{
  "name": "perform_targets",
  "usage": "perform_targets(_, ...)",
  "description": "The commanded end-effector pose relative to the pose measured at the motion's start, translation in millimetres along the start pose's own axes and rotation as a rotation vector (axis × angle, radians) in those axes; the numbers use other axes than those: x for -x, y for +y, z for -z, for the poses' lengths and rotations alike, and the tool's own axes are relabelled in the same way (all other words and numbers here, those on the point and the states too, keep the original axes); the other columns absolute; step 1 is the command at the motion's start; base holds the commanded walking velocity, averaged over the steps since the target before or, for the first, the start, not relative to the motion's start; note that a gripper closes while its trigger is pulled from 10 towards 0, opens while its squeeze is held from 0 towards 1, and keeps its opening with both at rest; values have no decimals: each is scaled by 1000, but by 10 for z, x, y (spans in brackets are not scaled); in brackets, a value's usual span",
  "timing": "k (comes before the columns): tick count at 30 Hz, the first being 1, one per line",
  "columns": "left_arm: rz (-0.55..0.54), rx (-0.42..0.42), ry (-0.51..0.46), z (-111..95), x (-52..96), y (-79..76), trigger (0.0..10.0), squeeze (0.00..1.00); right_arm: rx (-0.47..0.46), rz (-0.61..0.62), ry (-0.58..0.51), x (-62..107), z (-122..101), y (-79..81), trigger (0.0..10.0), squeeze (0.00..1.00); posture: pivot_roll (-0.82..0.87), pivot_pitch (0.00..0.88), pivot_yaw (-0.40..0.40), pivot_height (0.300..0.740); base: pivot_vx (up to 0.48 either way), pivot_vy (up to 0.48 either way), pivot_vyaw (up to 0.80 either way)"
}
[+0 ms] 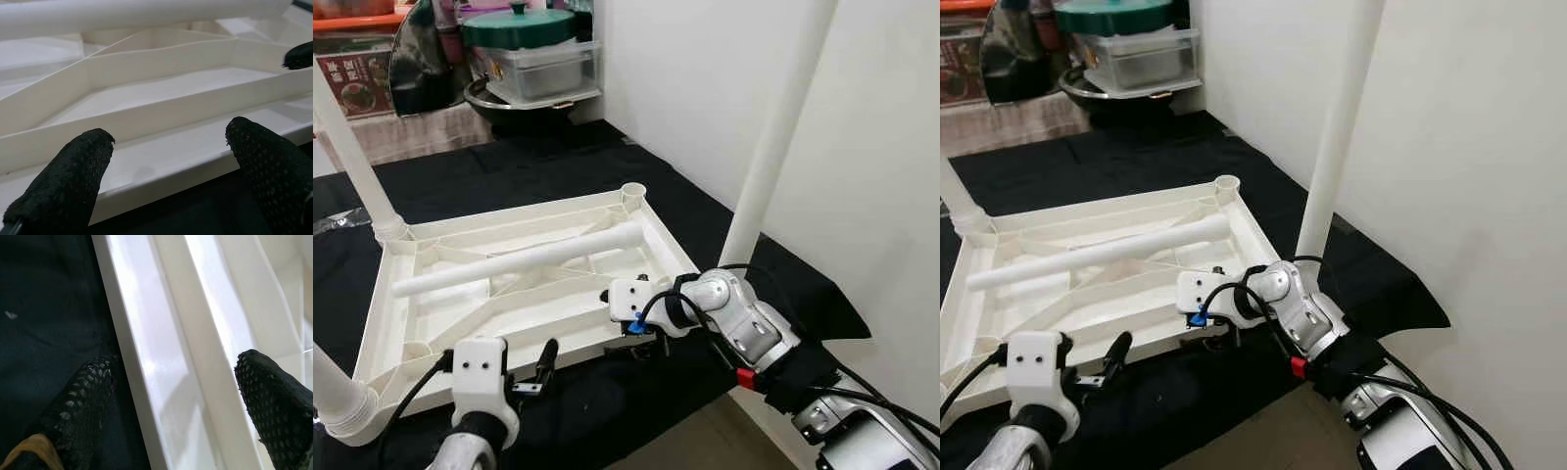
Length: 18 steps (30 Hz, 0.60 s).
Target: Building children table
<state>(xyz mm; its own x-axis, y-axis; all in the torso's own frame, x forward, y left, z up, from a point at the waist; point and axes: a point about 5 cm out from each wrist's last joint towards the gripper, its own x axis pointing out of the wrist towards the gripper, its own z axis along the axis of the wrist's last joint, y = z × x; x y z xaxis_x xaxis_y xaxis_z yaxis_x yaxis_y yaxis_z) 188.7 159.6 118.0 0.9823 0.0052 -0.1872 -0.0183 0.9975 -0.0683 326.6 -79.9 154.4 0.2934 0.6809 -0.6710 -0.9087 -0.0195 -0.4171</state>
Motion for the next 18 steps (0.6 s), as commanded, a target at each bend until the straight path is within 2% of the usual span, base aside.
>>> perform_targets(1,-46,-14,25,14,47,70,10000,0,3,-40,42,32,52,-14,10000,0,115,65,-28,740,0,0,0)
perform_targets(4,-70,-17,39,29,69,105,10000,0,2,-66,62,60,94,-11,10000,0,115,65,-28,740,0,0,0)
perform_targets(6,-115,-15,63,59,125,180,10000,0,-27,-68,115,176,222,-105,10000,0,125,72,-30,740,0,0,0)
perform_targets(13,-137,-22,79,63,166,213,10000,0,-67,-40,128,343,307,-242,10000,0,129,74,-34,740,0,0,0)
perform_targets(16,-148,-26,84,56,164,225,10000,0,-79,-37,248,392,459,-244,10000,0,128,74,-35,740,0,0,0)
perform_targets(18,-149,-26,83,55,162,227,10000,0,-74,-44,271,396,488,-230,10000,0,127,74,-35,740,0,0,0)
